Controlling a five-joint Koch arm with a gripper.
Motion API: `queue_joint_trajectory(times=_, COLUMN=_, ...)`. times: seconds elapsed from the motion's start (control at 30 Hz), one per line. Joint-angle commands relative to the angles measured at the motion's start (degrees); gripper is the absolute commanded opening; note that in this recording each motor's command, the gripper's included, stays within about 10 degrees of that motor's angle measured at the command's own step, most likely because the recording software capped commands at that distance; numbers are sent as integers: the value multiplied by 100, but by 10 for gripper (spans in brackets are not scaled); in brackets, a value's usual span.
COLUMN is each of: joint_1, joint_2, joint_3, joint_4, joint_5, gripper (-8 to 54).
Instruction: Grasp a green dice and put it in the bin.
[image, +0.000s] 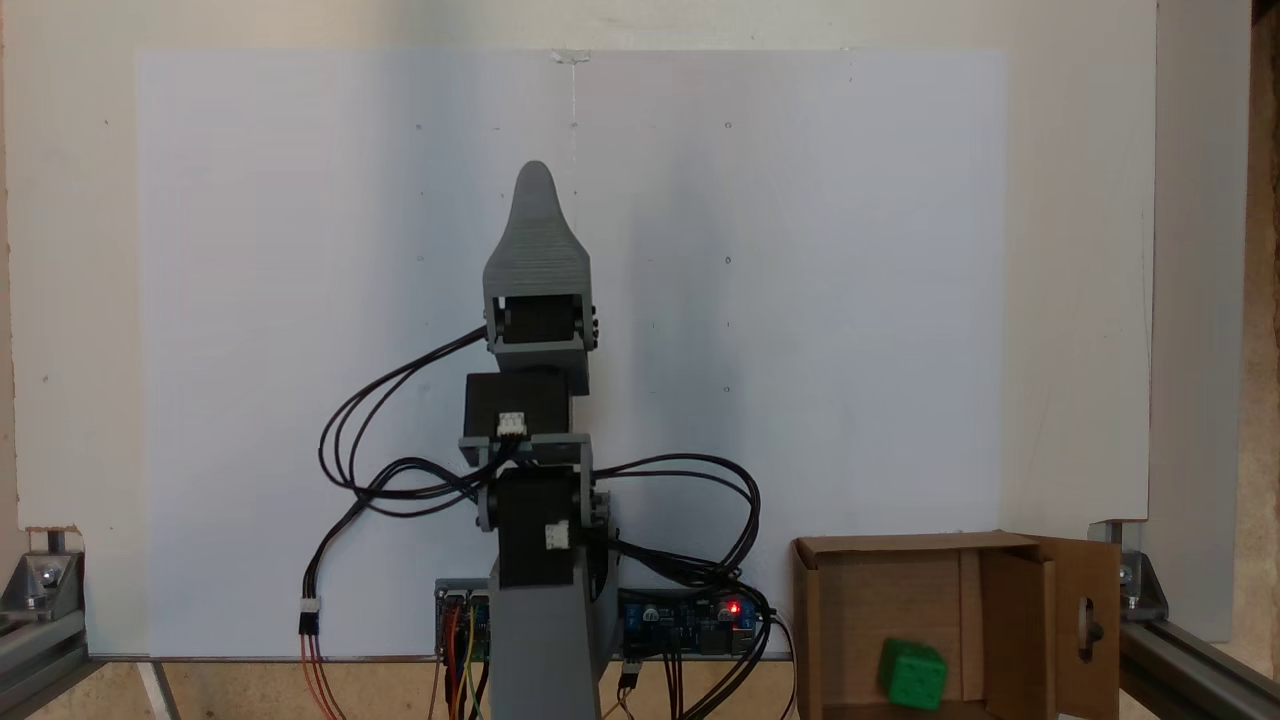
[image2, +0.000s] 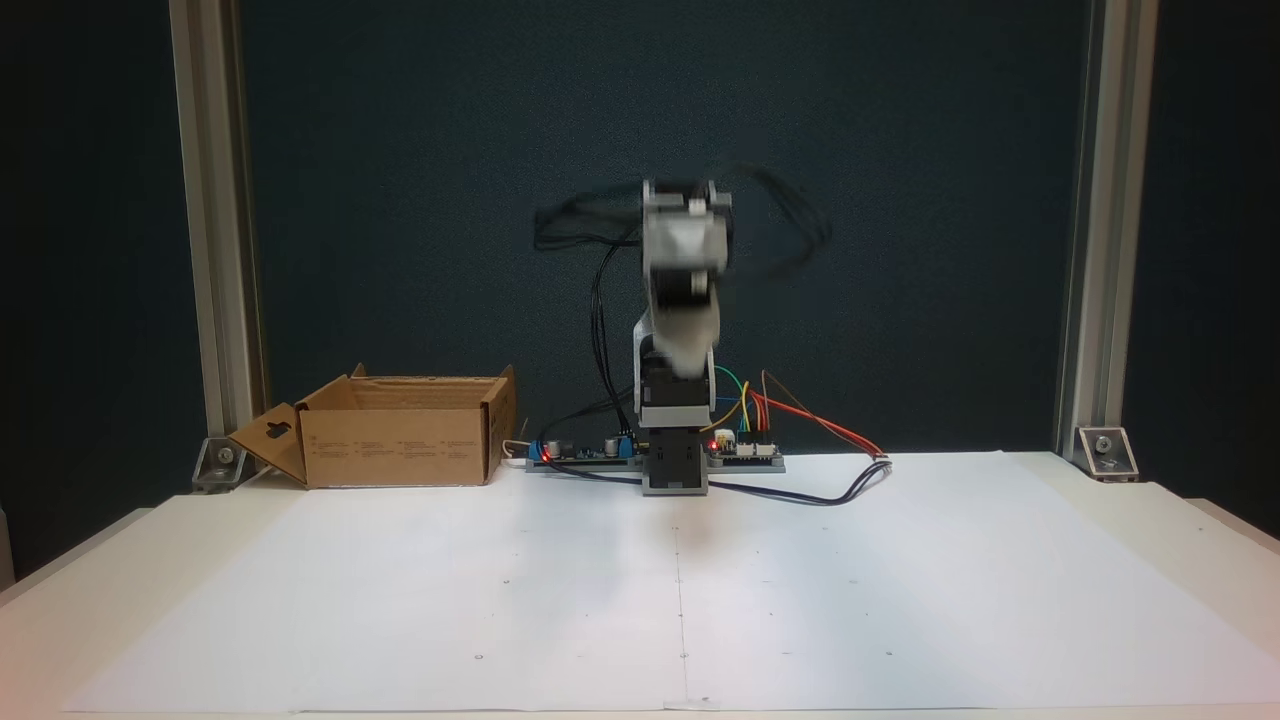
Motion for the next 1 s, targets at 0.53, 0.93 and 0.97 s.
queue_joint_trajectory(times=0.53, joint_1=554, joint_2=642, joint_3=2426, joint_4=-4727, joint_5=193, gripper=434)
queue_joint_trajectory(times=0.93, joint_1=703, joint_2=642, joint_3=3586, joint_4=-7460, joint_5=185, gripper=432)
queue_joint_trajectory(times=0.97, joint_1=694, joint_2=642, joint_3=3665, joint_4=-7688, joint_5=185, gripper=432)
